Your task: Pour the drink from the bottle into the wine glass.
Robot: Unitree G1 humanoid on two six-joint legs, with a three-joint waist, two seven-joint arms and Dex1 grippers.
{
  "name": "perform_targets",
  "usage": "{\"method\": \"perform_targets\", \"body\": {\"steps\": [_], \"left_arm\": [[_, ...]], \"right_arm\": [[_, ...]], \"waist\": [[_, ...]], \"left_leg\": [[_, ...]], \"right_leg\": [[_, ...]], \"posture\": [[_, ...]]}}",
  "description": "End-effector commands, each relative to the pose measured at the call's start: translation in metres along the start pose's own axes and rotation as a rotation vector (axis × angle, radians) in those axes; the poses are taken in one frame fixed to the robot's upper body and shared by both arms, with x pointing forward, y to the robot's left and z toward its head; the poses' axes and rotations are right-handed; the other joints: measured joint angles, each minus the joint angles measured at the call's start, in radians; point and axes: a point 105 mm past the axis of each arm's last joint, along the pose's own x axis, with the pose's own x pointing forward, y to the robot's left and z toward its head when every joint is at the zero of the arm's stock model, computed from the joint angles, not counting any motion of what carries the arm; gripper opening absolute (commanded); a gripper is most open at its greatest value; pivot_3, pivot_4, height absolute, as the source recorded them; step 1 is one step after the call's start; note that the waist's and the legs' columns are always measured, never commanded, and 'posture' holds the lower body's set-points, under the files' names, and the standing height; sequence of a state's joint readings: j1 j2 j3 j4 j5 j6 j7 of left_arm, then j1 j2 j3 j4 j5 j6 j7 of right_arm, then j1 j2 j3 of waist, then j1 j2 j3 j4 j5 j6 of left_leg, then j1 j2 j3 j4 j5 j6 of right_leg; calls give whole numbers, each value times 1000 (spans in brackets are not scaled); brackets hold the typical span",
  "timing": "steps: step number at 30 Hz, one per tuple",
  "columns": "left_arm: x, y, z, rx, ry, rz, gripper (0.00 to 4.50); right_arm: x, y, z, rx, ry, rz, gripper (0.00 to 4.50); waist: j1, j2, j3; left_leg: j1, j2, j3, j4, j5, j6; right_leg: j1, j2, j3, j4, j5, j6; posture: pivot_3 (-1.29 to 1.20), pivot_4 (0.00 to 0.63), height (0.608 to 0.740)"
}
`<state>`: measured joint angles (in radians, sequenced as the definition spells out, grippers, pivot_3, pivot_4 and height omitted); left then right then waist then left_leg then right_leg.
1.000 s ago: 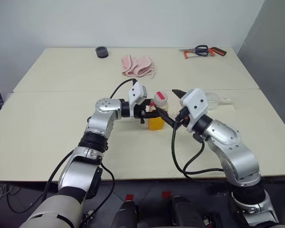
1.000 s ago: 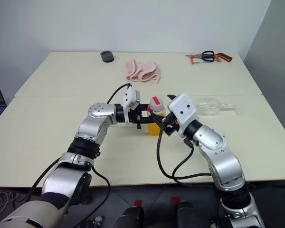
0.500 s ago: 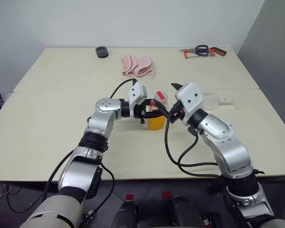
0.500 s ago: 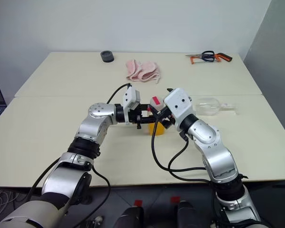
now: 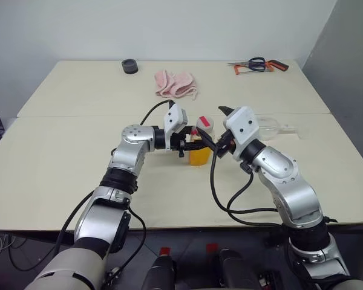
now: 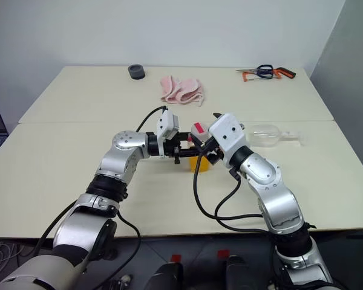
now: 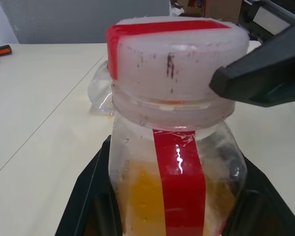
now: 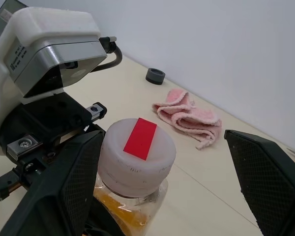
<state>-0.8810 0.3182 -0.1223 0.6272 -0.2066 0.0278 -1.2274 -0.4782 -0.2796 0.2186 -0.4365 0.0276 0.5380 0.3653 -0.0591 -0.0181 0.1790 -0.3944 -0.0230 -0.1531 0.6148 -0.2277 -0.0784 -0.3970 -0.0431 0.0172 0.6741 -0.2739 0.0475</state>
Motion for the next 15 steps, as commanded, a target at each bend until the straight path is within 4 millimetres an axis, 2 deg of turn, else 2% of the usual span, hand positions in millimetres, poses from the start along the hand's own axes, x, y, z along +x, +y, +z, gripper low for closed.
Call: {"method": "perform_targets", "body": {"steps": [1,15], "left_arm": [[-2,3,7,36,2,5,1838],[-3,4,6,35,5,9,1833]], "right_arm": [[-8,-13,9,-20,-28,-51,4184],[-22,-19,8,-15,-6,-65,4184]], "waist": [[0,0,0],[0,0,0]], "left_leg": [[0,0,0,0,0,0],[0,0,0,0,0,0]], "right_leg": [[0,0,0,0,0,0],[0,0,0,0,0,0]], "posture": [[0,150,740],[0,150,740]]}}
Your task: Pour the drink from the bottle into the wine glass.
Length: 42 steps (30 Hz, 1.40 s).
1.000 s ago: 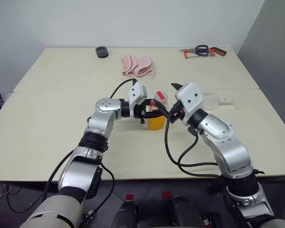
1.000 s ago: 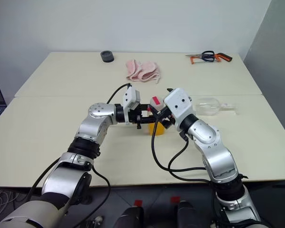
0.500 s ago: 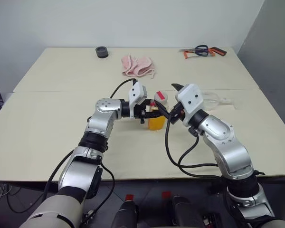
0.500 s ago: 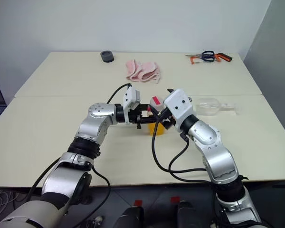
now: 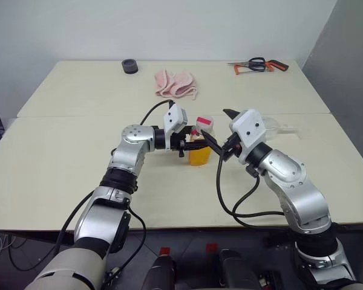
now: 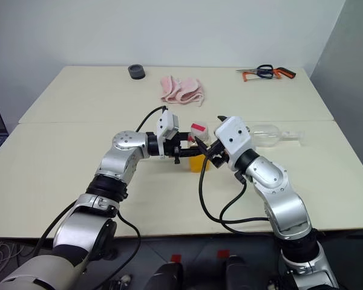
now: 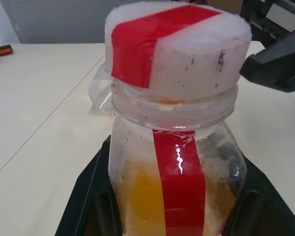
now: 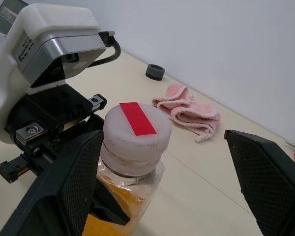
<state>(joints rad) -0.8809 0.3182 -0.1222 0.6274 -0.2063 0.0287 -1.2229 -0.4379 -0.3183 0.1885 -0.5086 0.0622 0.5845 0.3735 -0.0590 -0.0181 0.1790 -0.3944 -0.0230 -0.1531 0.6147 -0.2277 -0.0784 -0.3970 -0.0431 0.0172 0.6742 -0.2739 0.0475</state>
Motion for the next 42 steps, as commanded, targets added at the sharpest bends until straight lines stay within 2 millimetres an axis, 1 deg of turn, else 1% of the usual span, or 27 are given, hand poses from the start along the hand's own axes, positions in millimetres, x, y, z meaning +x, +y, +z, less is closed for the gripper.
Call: {"method": "perform_targets", "body": {"steps": [1,6,10,12,17,25,42], "left_arm": [[-3,4,6,37,5,4,1833],[-3,4,6,38,7,6,1833],[-3,5,6,39,6,7,1832],[-3,5,6,39,6,8,1832],[-3,5,7,40,4,10,1832],[-2,5,8,41,2,8,1832],[-2,3,6,36,-2,8,1832]], "right_arm": [[-10,-16,9,-24,-23,-61,4184],[-15,-14,10,-5,-20,-42,4184],[-19,-2,15,44,-36,27,4184],[-20,2,18,75,-46,50,4184],[-17,5,21,132,-57,56,4184],[-11,-3,17,77,-44,1,4184],[6,-4,18,52,-69,13,4184]], "waist": [[0,0,0],[0,0,0],[0,0,0],[0,0,0],[0,0,0],[0,0,0],[0,0,0]], "left_leg": [[0,0,0,0,0,0],[0,0,0,0,0,0],[0,0,0,0,0,0],[0,0,0,0,0,0],[0,0,0,0,0,0],[0,0,0,0,0,0],[0,0,0,0,0,0]], "right_leg": [[0,0,0,0,0,0],[0,0,0,0,0,0],[0,0,0,0,0,0],[0,0,0,0,0,0],[0,0,0,0,0,0],[0,0,0,0,0,0],[0,0,0,0,0,0]], "posture": [[0,150,740],[0,150,740],[0,150,740],[0,150,740],[0,150,740],[0,150,740],[0,150,740]]}}
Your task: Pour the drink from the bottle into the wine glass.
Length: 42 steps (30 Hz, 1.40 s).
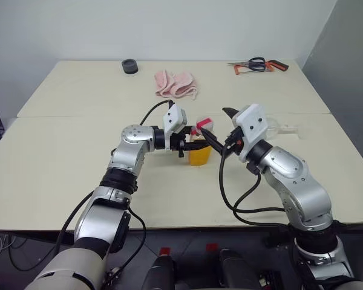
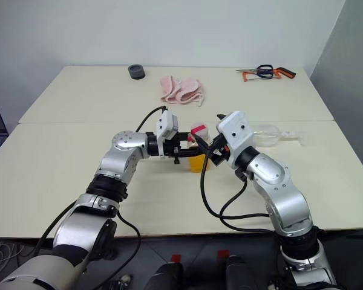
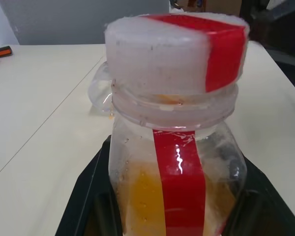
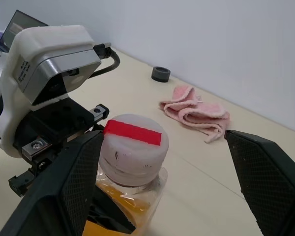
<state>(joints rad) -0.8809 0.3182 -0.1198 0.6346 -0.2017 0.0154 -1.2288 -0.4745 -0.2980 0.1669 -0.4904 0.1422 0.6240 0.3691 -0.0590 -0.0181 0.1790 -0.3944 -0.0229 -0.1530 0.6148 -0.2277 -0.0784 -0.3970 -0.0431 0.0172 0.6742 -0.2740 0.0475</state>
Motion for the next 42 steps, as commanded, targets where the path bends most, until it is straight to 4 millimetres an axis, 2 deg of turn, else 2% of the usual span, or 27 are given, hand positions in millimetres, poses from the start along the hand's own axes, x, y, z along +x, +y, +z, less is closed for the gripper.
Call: {"method": "perform_targets", "body": {"steps": [1,10,18,42], "left_arm": [[-1,3,7,29,-3,10,1832],[-1,3,7,30,-4,9,1832],[-2,3,6,28,-3,13,1832],[-3,3,6,28,-3,15,1832]], "right_arm": [[1,-2,13,-29,-55,-5,4184],[4,0,12,-32,-59,1,4184],[-2,1,17,-20,-66,9,4184],[8,3,14,-23,-66,16,4184]], "waist": [[0,0,0],[0,0,0],[0,0,0],[0,0,0]], "left_leg": [[0,0,0,0,0,0],[0,0,0,0,0,0],[0,0,0,0,0,0],[0,0,0,0,0,0]], "right_leg": [[0,0,0,0,0,0],[0,0,0,0,0,0],[0,0,0,0,0,0],[0,0,0,0,0,0]], "posture": [[0,150,740],[0,150,740],[0,150,740],[0,150,740]]}}
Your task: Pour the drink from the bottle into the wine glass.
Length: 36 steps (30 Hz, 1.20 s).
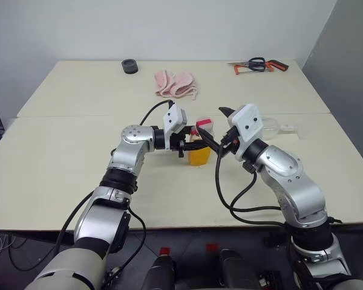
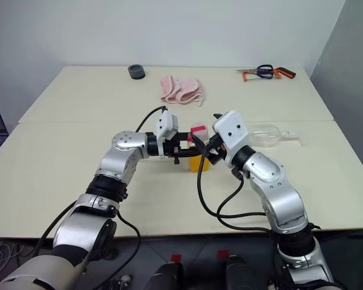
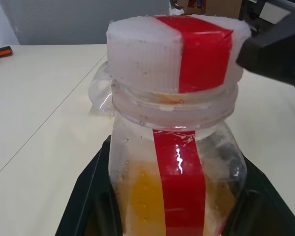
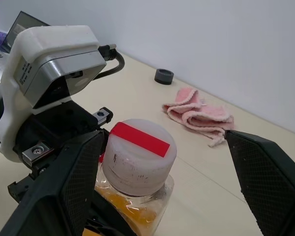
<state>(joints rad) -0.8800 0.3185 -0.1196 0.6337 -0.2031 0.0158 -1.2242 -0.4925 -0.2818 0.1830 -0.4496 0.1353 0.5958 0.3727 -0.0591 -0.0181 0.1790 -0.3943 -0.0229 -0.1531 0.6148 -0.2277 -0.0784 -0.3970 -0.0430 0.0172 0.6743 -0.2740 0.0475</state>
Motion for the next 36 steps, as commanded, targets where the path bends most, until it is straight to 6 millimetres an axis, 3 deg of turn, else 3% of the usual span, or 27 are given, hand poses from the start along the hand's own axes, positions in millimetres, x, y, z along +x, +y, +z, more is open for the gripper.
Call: {"method": "perform_targets", "body": {"steps": [1,15,20,36], "left_arm": [[-2,2,6,29,-3,10,1832],[-2,3,8,27,-4,15,1832],[-1,3,8,26,-6,13,1832],[1,2,11,29,-8,6,1832]], "right_arm": [[1,0,14,-27,-57,2,4184],[-7,9,27,71,-105,47,4184],[-12,10,18,107,-57,50,4184],[6,7,8,176,-38,-4,4184]], "waist": [[0,0,0],[0,0,0],[0,0,0],[0,0,0]], "left_leg": [[0,0,0,0,0,0],[0,0,0,0,0,0],[0,0,0,0,0,0],[0,0,0,0,0,0]], "right_leg": [[0,0,0,0,0,0],[0,0,0,0,0,0],[0,0,0,0,0,0],[0,0,0,0,0,0]], "posture": [[0,150,740],[0,150,740],[0,150,740],[0,150,740]]}}
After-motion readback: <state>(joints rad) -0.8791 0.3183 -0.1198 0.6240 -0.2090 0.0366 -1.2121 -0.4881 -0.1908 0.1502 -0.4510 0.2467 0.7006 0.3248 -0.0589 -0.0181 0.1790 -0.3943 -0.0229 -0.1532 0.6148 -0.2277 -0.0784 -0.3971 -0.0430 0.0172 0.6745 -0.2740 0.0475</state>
